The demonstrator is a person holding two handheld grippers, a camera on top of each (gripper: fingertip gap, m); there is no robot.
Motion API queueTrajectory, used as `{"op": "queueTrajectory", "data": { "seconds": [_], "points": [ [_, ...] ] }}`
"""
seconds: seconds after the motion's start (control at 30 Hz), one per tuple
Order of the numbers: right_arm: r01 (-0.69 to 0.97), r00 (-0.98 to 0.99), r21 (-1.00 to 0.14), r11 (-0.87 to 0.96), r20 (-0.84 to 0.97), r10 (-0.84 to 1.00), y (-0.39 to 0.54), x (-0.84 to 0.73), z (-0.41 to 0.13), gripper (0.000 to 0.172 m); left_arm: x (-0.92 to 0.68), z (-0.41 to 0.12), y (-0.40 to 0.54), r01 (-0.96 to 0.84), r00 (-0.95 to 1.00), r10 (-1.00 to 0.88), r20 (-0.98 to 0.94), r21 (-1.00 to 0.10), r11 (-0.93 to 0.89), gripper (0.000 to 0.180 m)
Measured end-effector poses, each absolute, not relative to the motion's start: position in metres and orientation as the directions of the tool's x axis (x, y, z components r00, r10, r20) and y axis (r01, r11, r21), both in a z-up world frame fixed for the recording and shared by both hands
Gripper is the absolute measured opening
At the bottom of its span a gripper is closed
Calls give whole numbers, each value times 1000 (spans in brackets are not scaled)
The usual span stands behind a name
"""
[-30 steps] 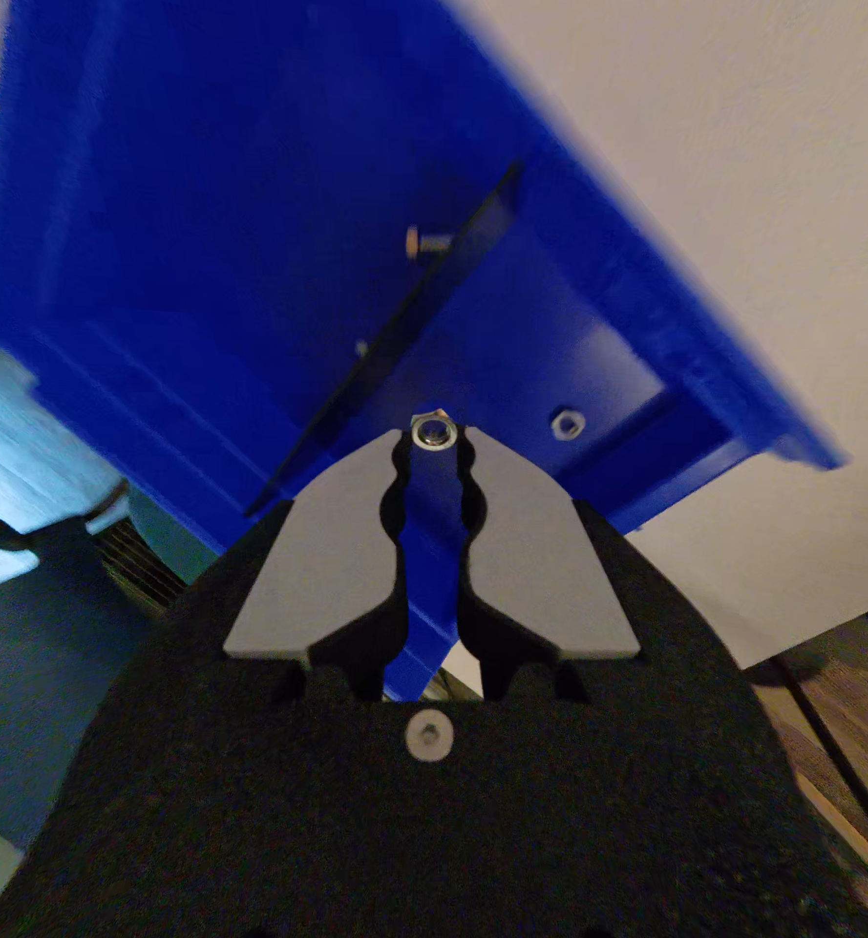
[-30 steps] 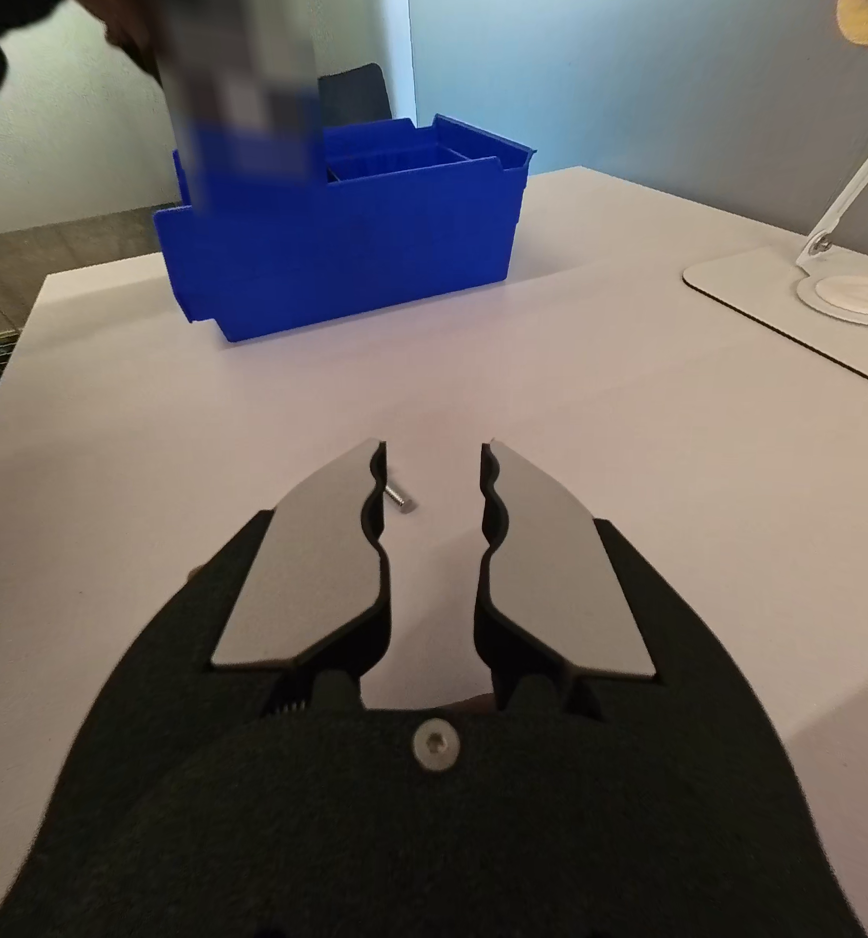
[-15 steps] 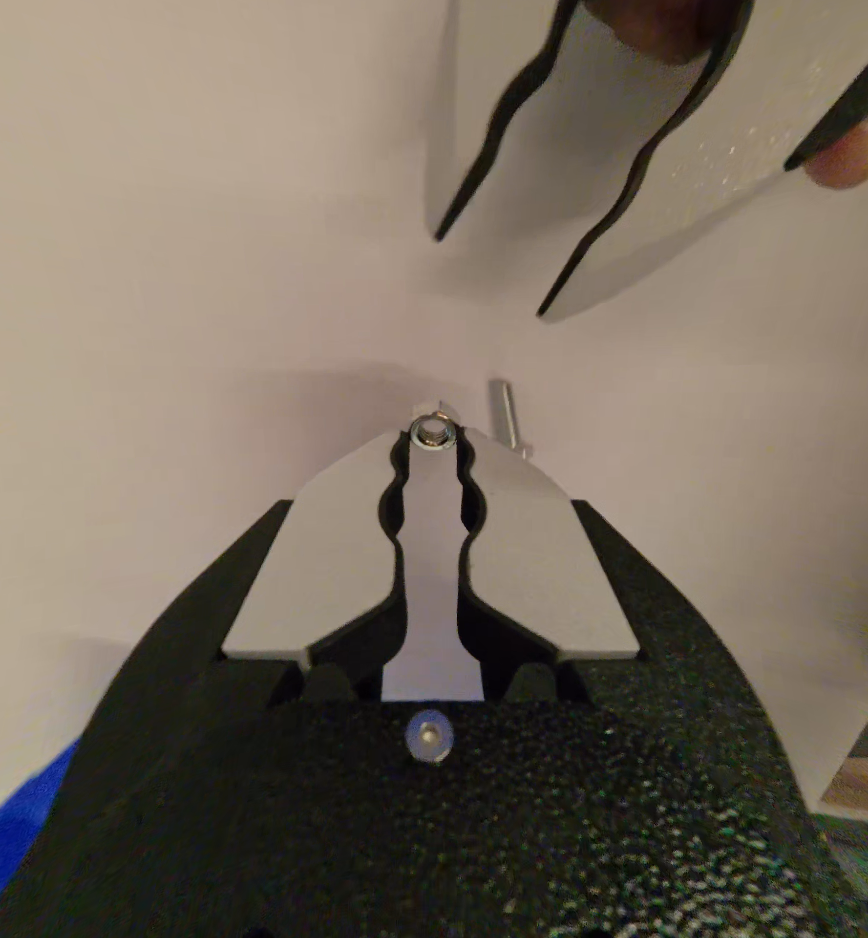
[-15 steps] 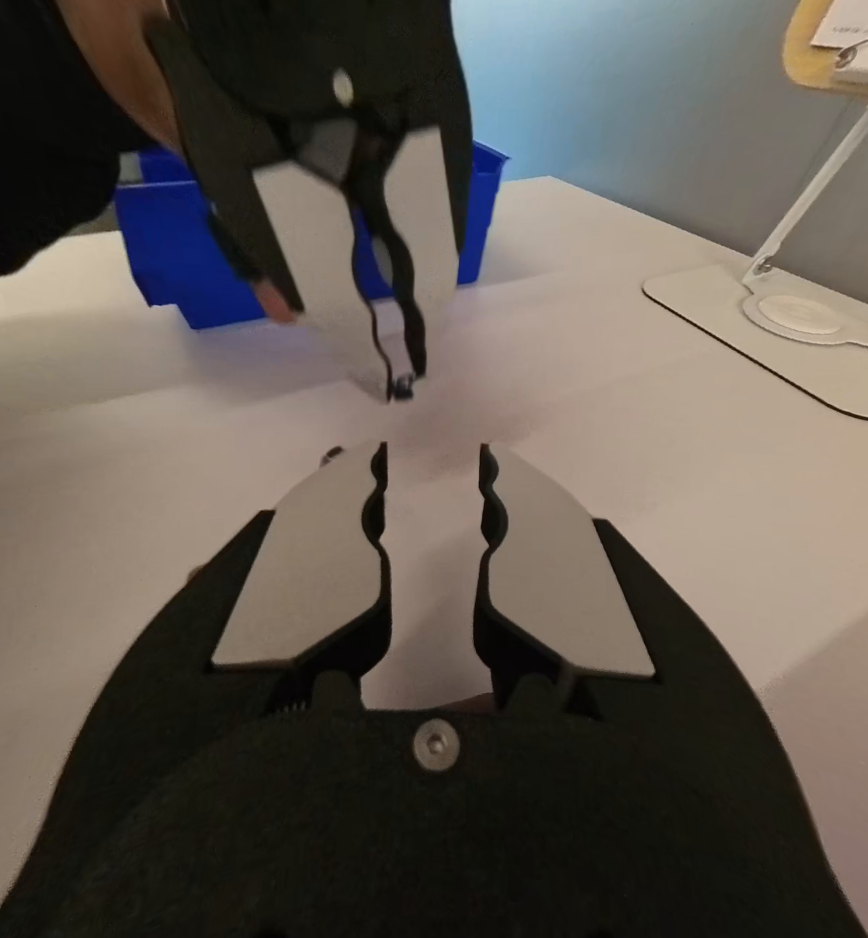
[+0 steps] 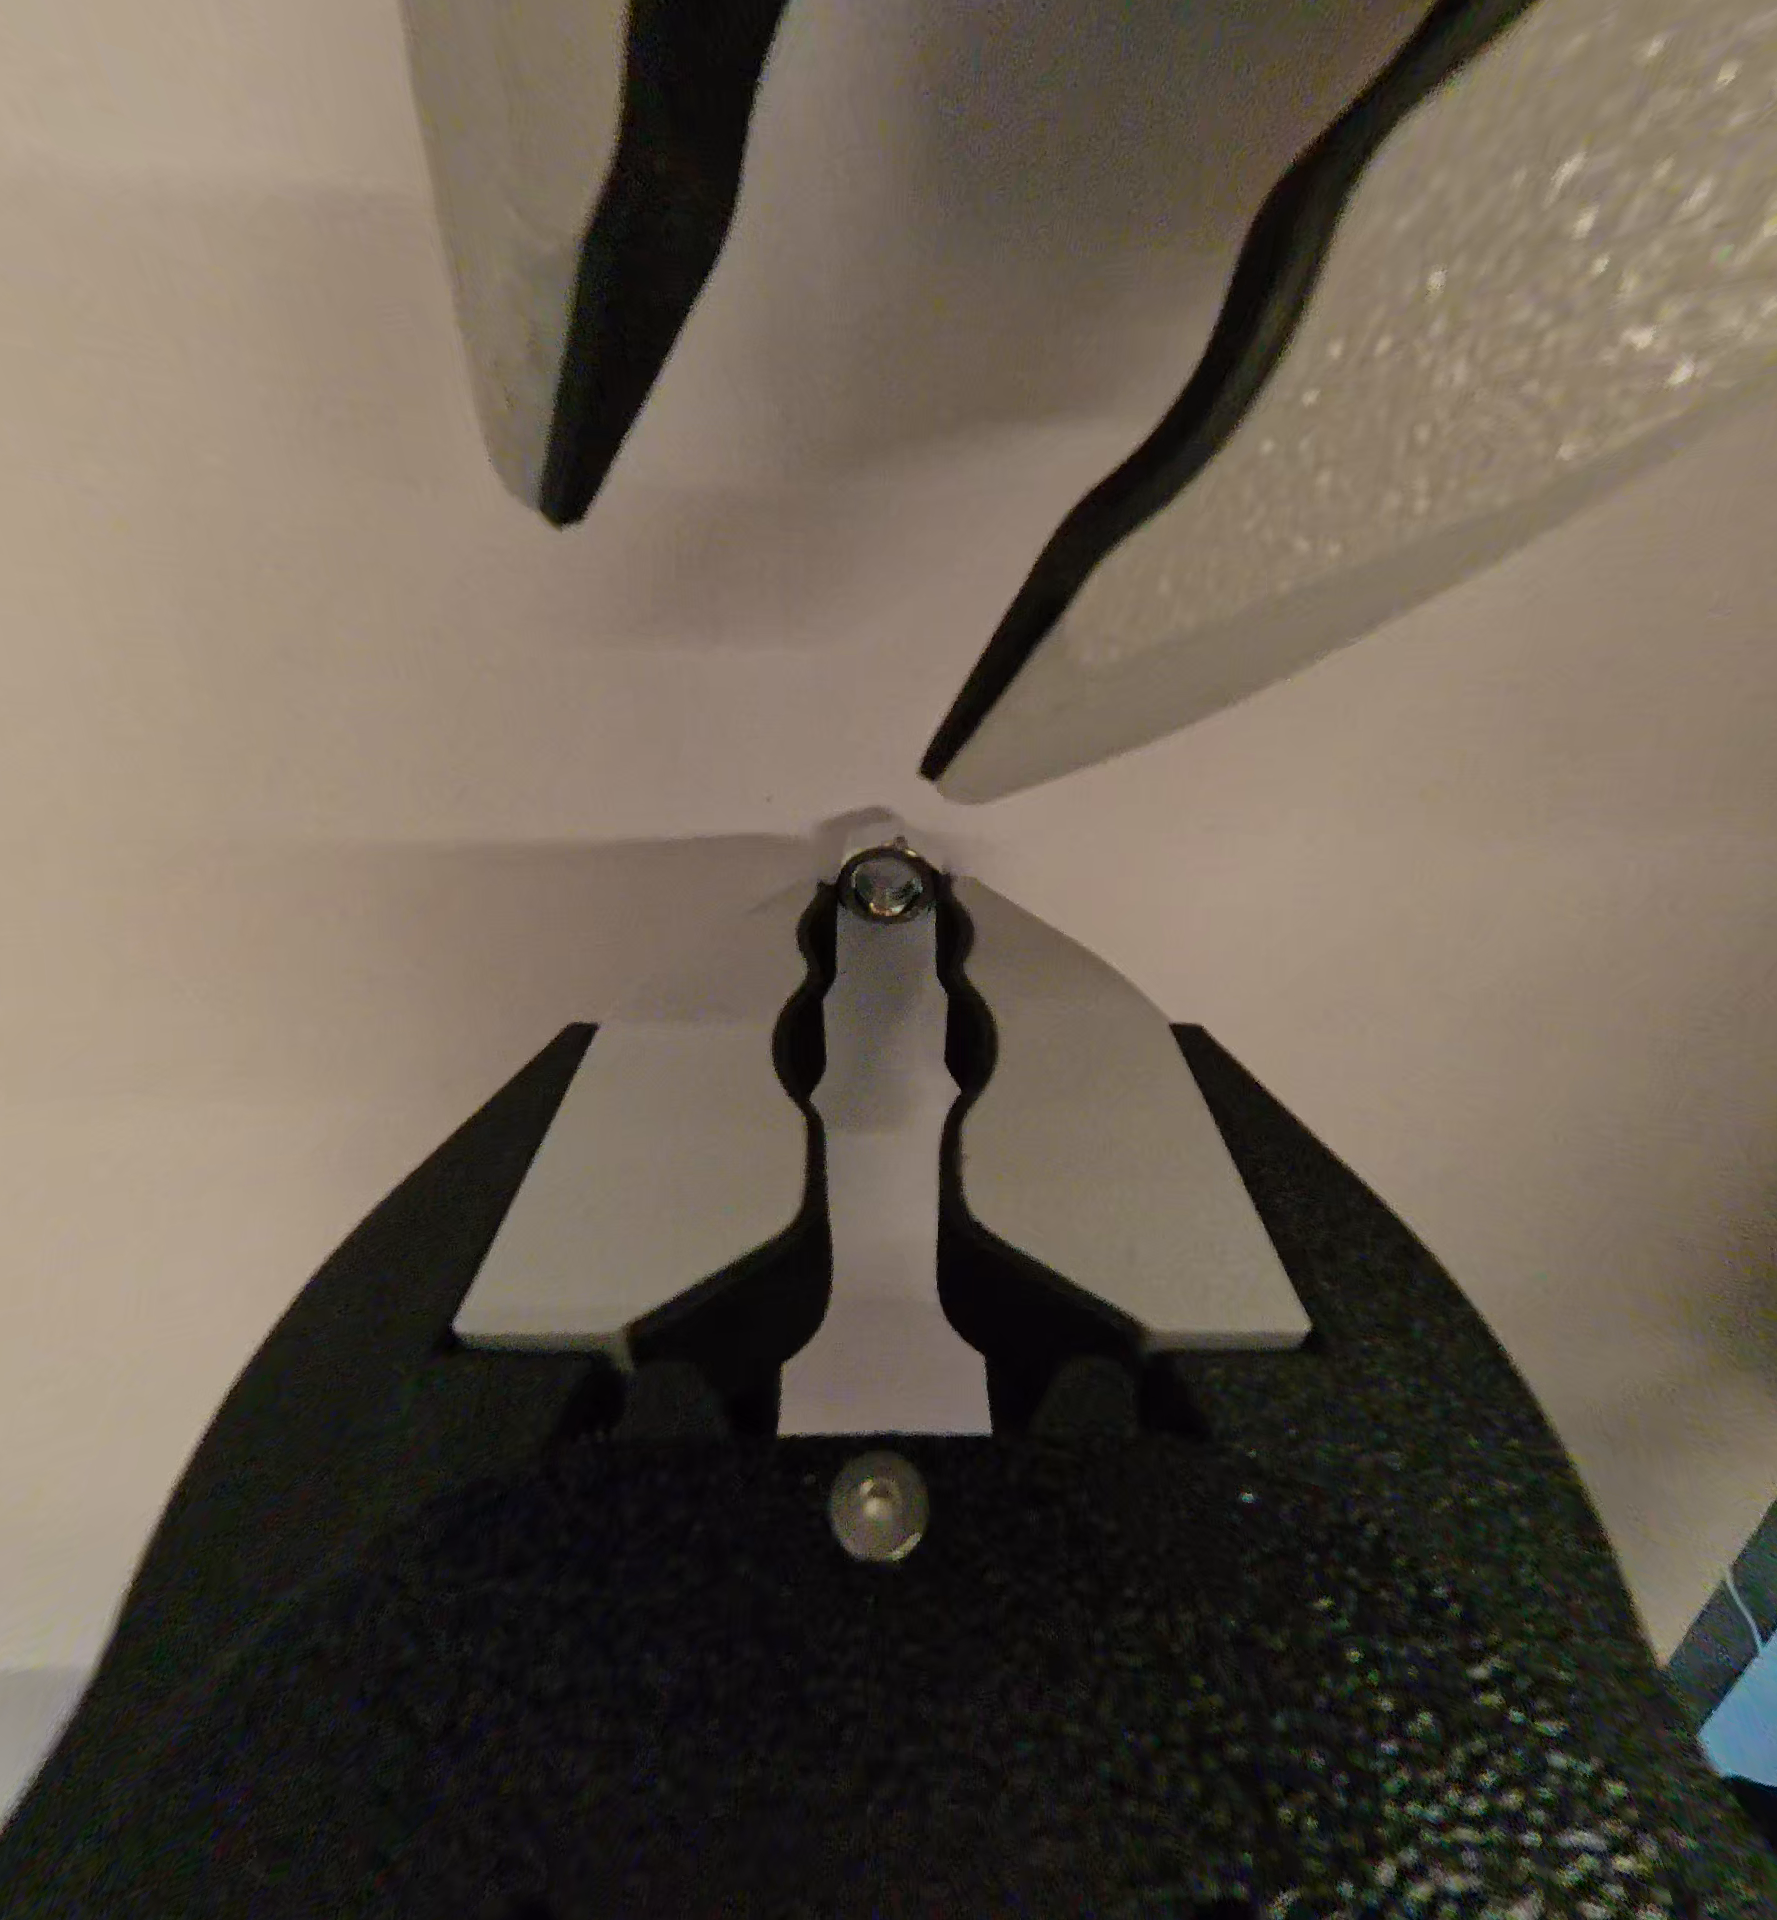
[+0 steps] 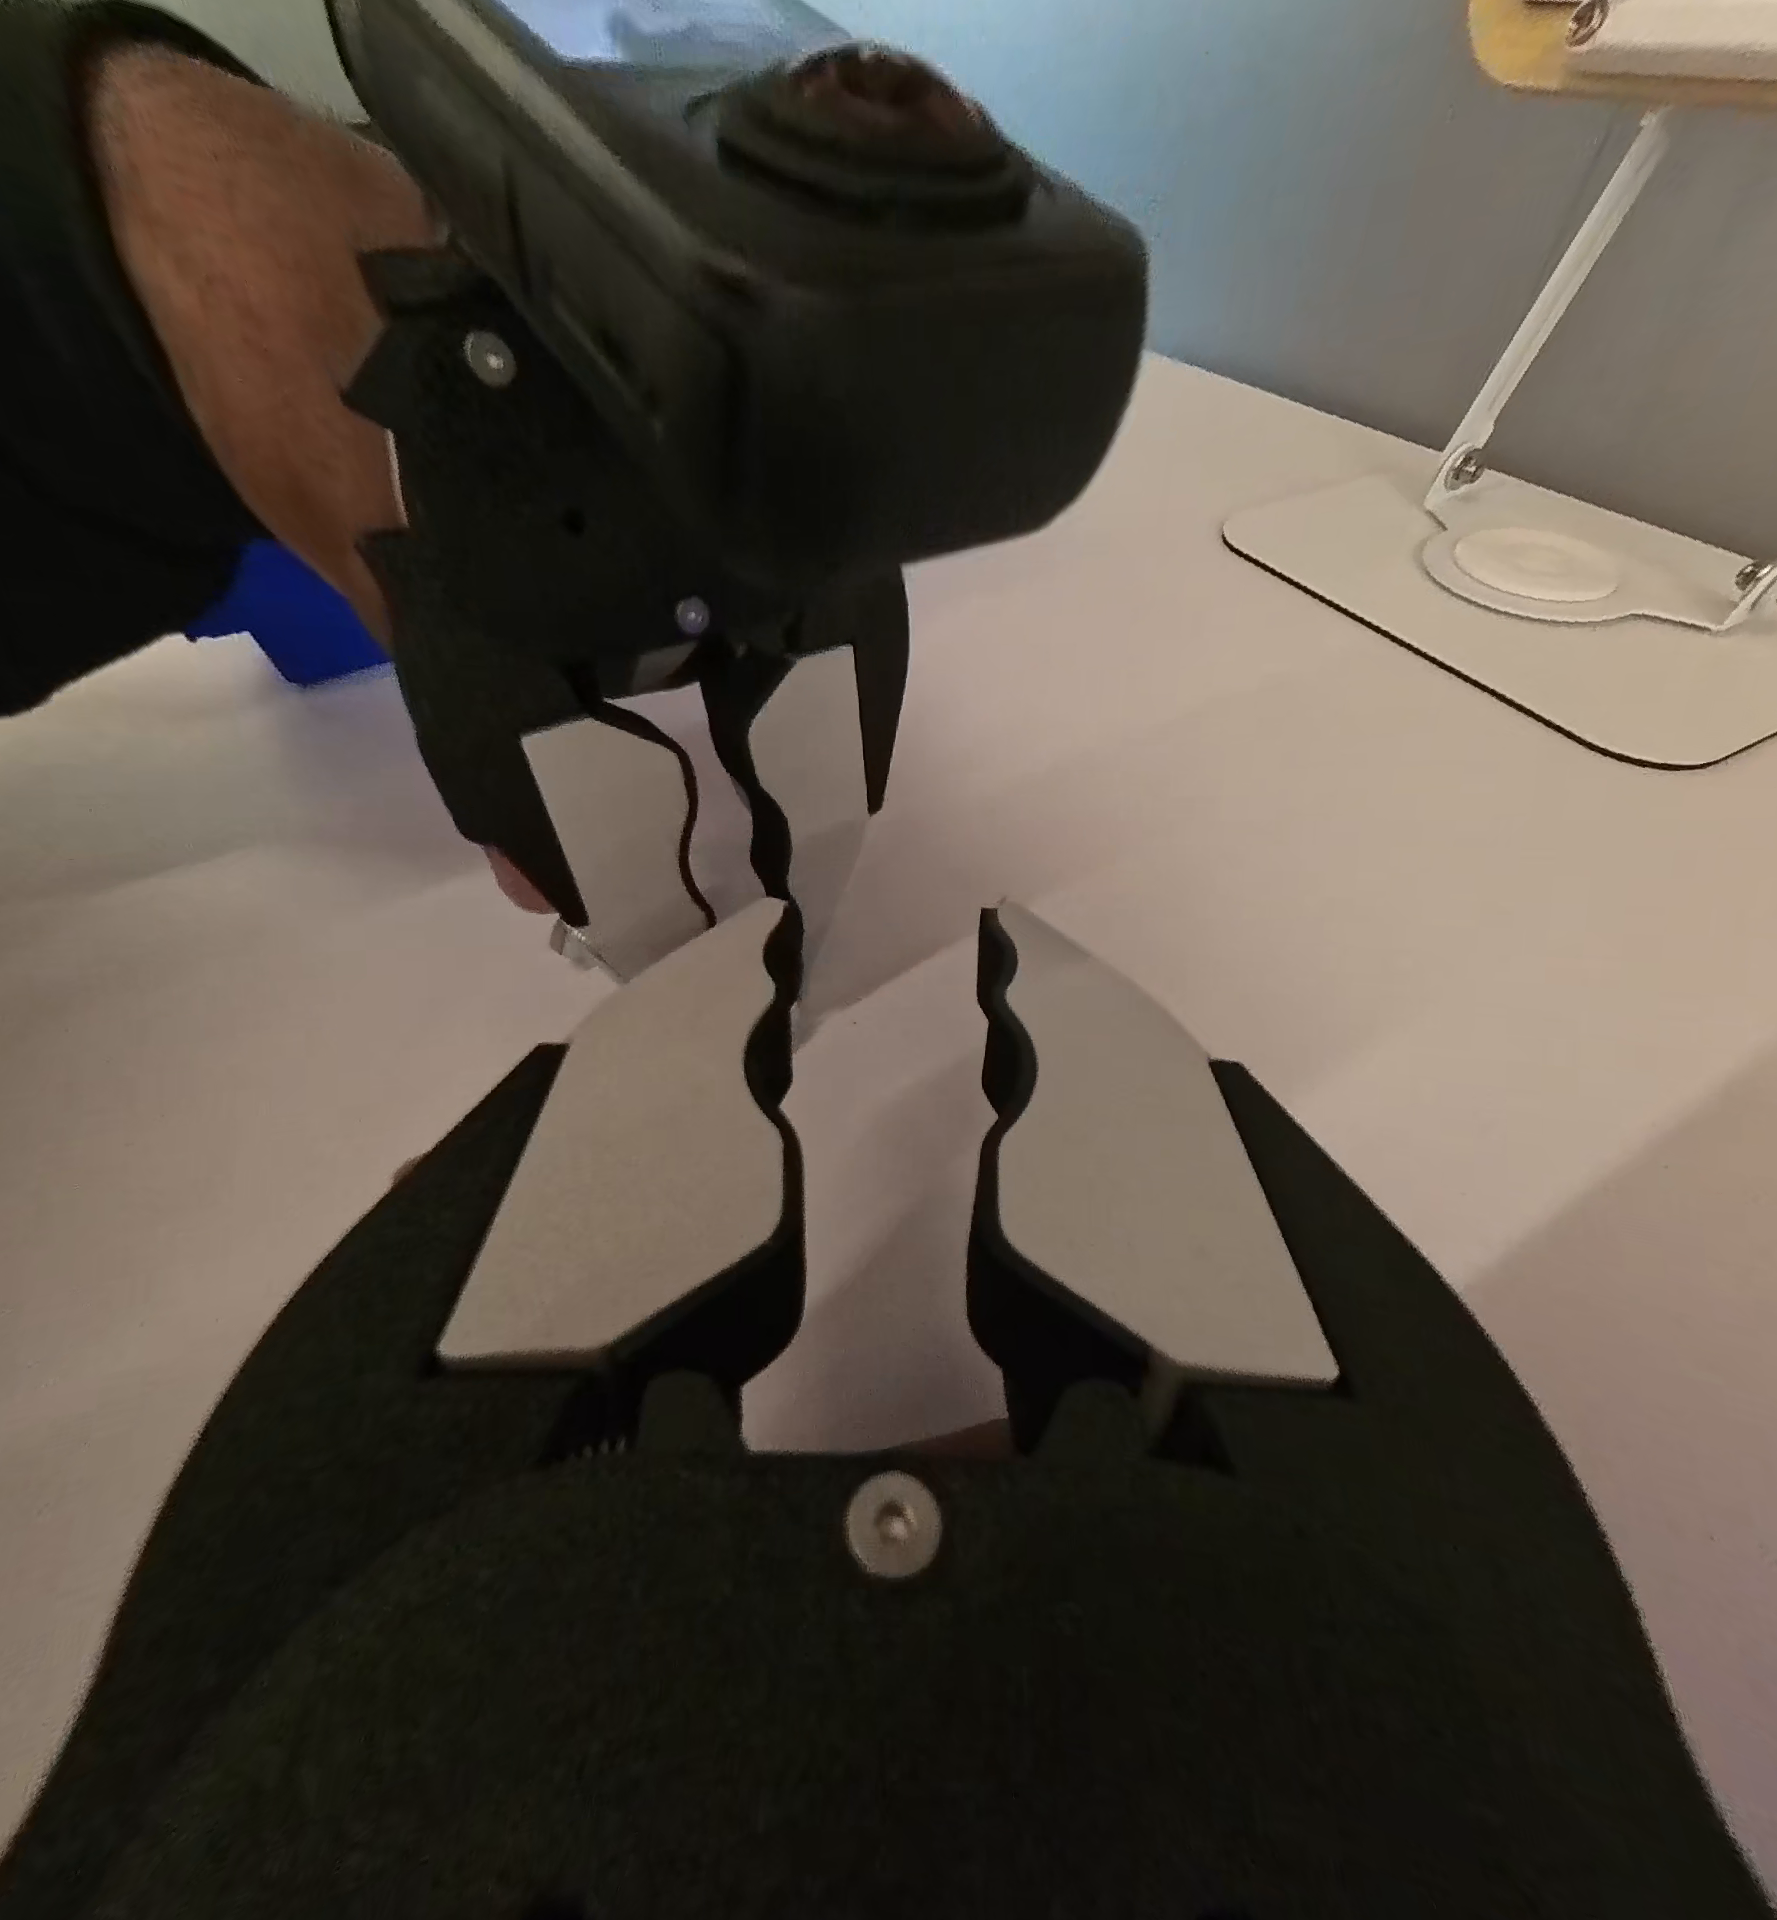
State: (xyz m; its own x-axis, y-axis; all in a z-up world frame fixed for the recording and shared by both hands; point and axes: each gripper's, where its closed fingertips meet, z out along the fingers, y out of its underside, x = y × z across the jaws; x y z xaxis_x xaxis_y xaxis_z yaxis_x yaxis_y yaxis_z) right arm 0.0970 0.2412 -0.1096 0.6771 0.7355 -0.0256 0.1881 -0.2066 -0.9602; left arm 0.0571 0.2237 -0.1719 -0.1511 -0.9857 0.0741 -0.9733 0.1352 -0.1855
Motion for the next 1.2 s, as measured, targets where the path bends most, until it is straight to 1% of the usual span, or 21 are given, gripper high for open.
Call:
{"op": "queueTrajectory", "data": {
  "seconds": [0.27, 0.4, 0.6, 0.63, 0.7, 0.77, 0.8, 0.9, 0.97, 1.2],
  "points": [
    [181, 675, -960, -213, -36, 737, 241, 98, -109, 33, 60, -172, 217, -964, -121, -987, 107, -251, 91, 18],
    [188, 675, -960, -208, -28, 738, 241, 97, -110, 32, 64, -163, 220, -949, -72, -995, 70, -313, 46, 22],
    [193, 672, -959, -205, -23, 740, 239, 96, -110, 32, 42, -143, 221, -901, 81, -997, -3, -429, -72, 24],
    [195, 672, -959, -204, -21, 740, 239, 96, -110, 32, 37, -143, 221, -884, 119, -993, -17, -457, -98, 25],
    [200, 671, -959, -203, -17, 741, 238, 96, -110, 32, 32, -142, 218, -824, 194, -980, -45, -550, -138, 27],
    [203, 671, -958, -203, -15, 742, 238, 95, -111, 32, 28, -145, 212, -770, 232, -970, -74, -623, -136, 29],
    [204, 671, -958, -203, -15, 742, 238, 95, -111, 32, 25, -147, 212, -755, 259, -960, -103, -642, -135, 30],
    [205, 670, -957, -206, -16, 742, 239, 95, -111, 32, 14, -157, 214, -748, 309, -938, -154, -649, -140, 33],
    [203, 670, -957, -207, -18, 742, 239, 95, -111, 32, 16, -158, 209, -721, 308, -945, -110, -675, -157, 33],
    [220, 666, -955, -197, -1, 746, 237, 93, -112, 32, 16, -170, 207, -734, 293, -953, -73, -656, -176, 33]
  ]
}}
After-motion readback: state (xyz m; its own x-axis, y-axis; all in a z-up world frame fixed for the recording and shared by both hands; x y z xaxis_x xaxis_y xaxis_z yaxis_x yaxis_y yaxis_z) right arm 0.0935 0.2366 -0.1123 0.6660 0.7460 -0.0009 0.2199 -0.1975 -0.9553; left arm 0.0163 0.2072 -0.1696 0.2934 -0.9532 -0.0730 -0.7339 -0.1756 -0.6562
